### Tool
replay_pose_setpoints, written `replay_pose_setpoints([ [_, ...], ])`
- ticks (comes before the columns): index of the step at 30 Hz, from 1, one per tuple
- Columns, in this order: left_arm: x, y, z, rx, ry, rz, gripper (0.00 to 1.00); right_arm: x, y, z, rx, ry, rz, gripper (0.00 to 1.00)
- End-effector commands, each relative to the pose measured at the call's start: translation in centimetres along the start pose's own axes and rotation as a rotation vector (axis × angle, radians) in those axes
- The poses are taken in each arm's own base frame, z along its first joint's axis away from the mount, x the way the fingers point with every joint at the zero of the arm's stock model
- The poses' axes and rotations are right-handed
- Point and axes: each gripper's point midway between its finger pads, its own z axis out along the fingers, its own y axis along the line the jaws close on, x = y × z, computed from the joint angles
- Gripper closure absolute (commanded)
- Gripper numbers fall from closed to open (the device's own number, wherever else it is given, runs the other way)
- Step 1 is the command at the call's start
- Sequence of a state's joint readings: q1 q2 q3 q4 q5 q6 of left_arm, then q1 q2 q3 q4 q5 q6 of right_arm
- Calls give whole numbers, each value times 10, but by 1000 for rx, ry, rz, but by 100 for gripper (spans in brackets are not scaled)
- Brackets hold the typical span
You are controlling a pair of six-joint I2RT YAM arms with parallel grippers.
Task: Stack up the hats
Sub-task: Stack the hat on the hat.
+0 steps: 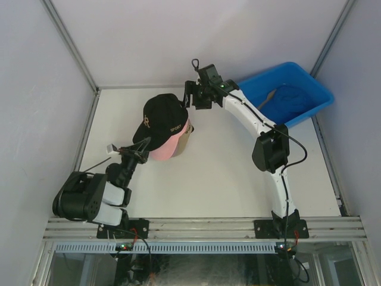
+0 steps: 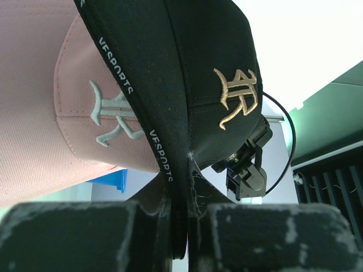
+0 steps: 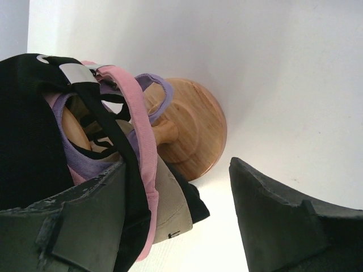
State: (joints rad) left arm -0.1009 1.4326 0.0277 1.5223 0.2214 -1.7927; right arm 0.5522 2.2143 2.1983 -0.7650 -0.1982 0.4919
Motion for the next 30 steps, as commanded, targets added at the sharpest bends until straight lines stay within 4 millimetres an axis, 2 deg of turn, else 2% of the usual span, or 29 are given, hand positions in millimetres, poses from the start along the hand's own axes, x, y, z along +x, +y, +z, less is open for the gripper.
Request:
replay_pose_setpoints([
  [1,8,77,-25,-282,-17,-94,89,20,-1,4,32,65,-56,32],
  [4,5,87,-28,-320,-44,-126,89,24,-6,3,47,75,-61,32],
  [7,2,90,-27,-327,-63,-140,89,30,-14,2,59,79,-53,32],
  [16,5,84,-2,-308,-21,-137,91,52,-42,-5,88,99,-3,33],
  [25,-5,88,-4,-334,-85,-122,93,69,-49,-11,96,113,35,33],
  [30,-11,88,-2,-408,-112,-25,94,78,-54,-17,104,114,52,33],
])
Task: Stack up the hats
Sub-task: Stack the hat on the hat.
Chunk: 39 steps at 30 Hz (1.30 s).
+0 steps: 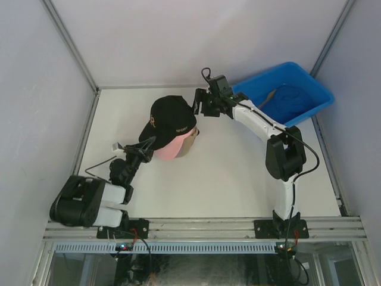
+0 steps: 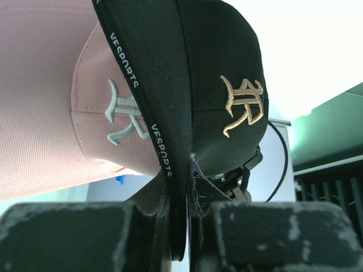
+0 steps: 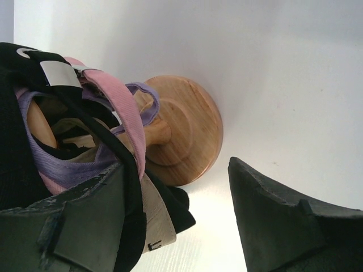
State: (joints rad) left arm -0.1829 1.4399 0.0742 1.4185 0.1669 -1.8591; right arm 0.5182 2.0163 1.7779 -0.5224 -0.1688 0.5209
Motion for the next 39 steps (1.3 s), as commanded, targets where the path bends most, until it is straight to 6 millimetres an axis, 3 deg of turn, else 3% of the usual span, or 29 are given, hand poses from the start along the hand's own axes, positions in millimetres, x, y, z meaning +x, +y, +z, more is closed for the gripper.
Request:
replay_pose_setpoints([
  [1,-33,78,-11,-381,-151,90,95,52,-21,-11,76,161,0,33],
  [6,-47,83,-20,-568,-212,251,98,62,-23,-15,75,163,35,33],
  [12,-41,99,-24,-654,-152,251,95,75,-20,-19,64,159,74,33],
  [16,-42,99,-24,-669,-143,260,94,84,-17,-25,64,152,87,33],
  [22,-52,81,-16,-667,-126,321,95,90,-12,-32,56,145,98,33],
  [35,-59,33,28,-662,24,503,95,113,20,-40,-15,169,111,33],
  [39,-62,32,26,-667,29,508,94,118,19,-44,-6,167,107,33],
])
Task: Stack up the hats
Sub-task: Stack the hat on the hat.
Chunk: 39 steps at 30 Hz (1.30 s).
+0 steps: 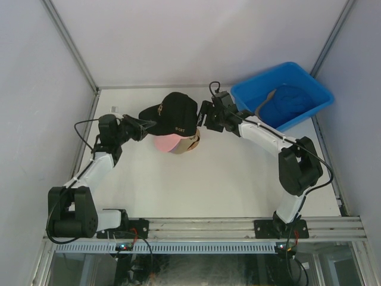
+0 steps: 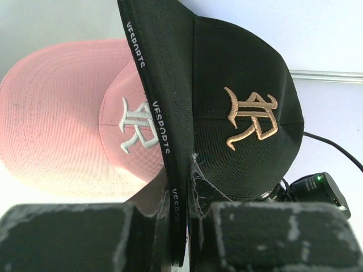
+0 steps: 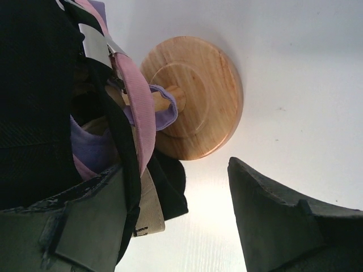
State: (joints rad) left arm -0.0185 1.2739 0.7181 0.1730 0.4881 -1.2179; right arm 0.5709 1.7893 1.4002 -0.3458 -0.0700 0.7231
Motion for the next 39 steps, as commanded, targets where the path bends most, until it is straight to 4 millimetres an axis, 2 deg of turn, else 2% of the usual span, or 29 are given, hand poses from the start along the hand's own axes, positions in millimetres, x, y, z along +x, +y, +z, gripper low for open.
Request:
replay_pose_setpoints([
  [1,-10,80,-3,-286,-72,1,94,70,9,-25,-20,215,-57,33],
  [9,-4,105,-16,-239,-98,-83,90,43,4,-32,-14,146,-38,32],
  [15,3,117,-15,-250,-82,-107,82,32,3,-32,-12,130,-37,32],
  [21,16,139,-13,-276,-51,-161,79,19,4,-33,-7,108,-37,32],
  [39,47,197,-19,-402,38,-195,80,17,4,-14,24,128,-44,32],
])
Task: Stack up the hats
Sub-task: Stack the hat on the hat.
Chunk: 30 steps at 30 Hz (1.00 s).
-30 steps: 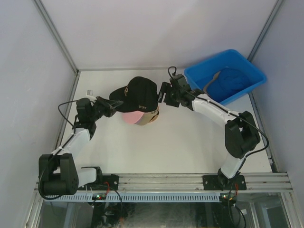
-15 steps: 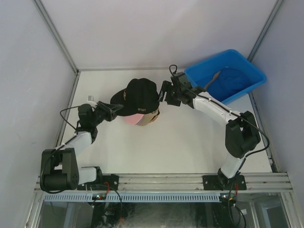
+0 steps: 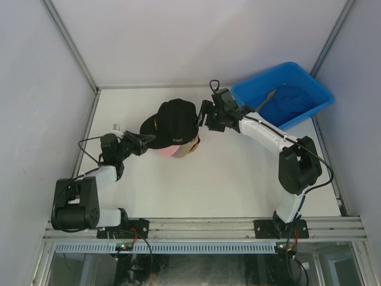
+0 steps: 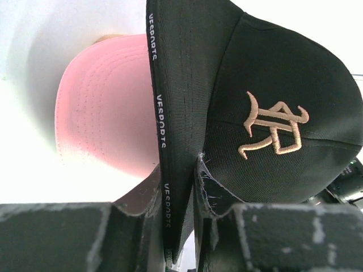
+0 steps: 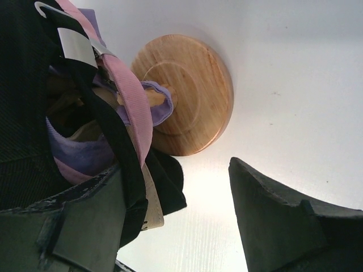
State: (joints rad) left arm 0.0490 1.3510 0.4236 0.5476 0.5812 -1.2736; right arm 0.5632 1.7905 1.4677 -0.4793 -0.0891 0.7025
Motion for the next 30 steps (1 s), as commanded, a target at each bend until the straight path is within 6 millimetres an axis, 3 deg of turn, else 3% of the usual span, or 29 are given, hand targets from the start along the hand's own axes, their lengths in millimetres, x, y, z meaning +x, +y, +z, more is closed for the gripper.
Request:
replay_pose_setpoints([
  [1,24,129,-19,-436,8,-128,80,15,7,1,-7,68,-35,32],
  [11,41,156,-22,-542,89,-129,79,12,4,7,7,77,-35,32],
  [24,45,181,-39,-741,105,-106,74,6,-2,-3,24,53,-52,32],
  [30,45,186,-48,-807,103,-90,67,10,-5,-2,29,64,-52,31],
])
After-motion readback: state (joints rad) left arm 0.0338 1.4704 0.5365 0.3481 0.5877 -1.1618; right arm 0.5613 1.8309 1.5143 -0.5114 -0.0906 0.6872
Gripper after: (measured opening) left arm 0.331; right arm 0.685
